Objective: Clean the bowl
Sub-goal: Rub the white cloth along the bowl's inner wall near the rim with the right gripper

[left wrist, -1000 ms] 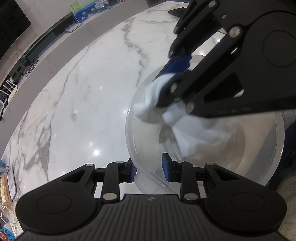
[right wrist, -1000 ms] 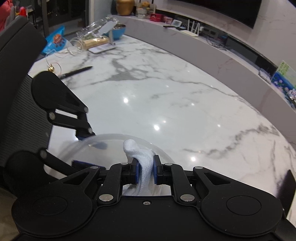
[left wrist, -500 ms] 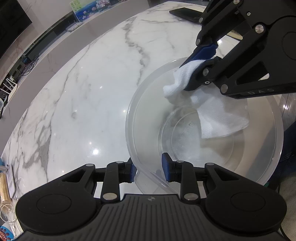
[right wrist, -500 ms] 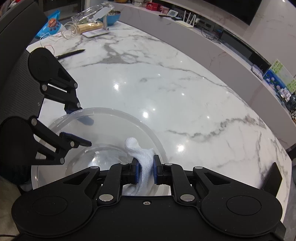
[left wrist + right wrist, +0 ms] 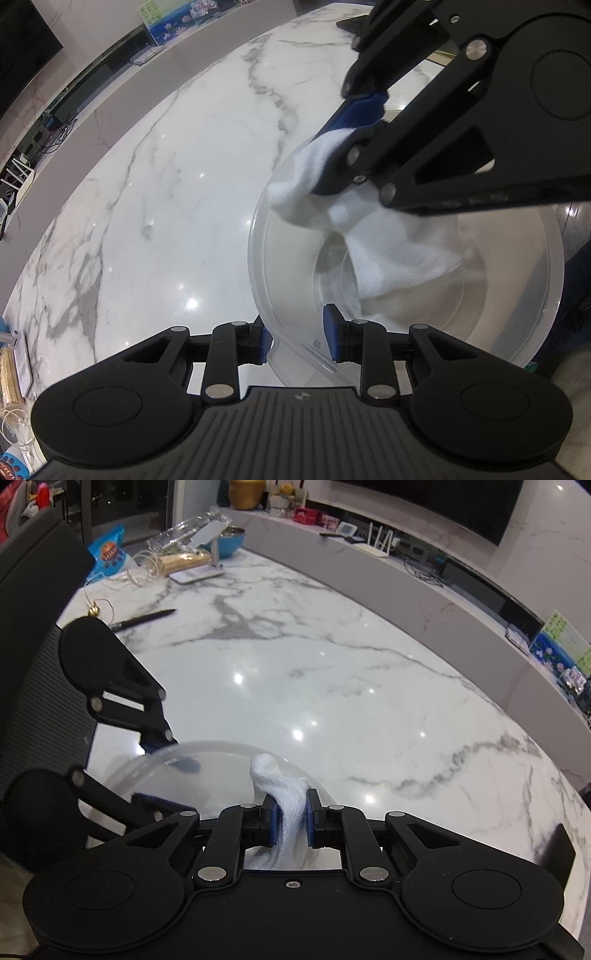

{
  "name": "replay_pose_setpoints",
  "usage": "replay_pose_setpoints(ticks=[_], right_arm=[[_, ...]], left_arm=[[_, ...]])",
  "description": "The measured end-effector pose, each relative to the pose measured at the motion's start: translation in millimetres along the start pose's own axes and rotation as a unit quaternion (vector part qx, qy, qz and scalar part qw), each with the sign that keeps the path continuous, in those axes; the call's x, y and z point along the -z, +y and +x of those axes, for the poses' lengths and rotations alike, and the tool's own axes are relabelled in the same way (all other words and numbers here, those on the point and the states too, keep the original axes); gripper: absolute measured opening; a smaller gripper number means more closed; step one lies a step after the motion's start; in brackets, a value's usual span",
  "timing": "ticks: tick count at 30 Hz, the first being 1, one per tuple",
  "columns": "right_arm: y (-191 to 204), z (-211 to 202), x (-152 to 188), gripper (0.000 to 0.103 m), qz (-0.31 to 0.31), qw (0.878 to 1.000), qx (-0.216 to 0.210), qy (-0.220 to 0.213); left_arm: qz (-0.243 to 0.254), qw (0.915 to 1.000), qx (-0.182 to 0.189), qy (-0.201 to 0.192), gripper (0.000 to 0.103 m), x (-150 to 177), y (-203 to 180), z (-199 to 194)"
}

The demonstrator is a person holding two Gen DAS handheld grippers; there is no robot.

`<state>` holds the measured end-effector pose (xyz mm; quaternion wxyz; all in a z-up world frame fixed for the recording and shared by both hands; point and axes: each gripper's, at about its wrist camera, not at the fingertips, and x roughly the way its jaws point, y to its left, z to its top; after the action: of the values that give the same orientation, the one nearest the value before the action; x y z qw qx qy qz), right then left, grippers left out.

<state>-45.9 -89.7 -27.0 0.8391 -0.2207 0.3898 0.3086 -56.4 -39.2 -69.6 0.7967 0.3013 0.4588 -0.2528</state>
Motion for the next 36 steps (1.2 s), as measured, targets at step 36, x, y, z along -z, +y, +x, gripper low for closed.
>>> replay_pose_setpoints(ticks=[36], right_arm=[[-12,-10,12,0.012,0.023,1.0,0.001,0.006]], left_arm=[[0.005,1.0,-0.005,0.005,0.027,-1,8,4]])
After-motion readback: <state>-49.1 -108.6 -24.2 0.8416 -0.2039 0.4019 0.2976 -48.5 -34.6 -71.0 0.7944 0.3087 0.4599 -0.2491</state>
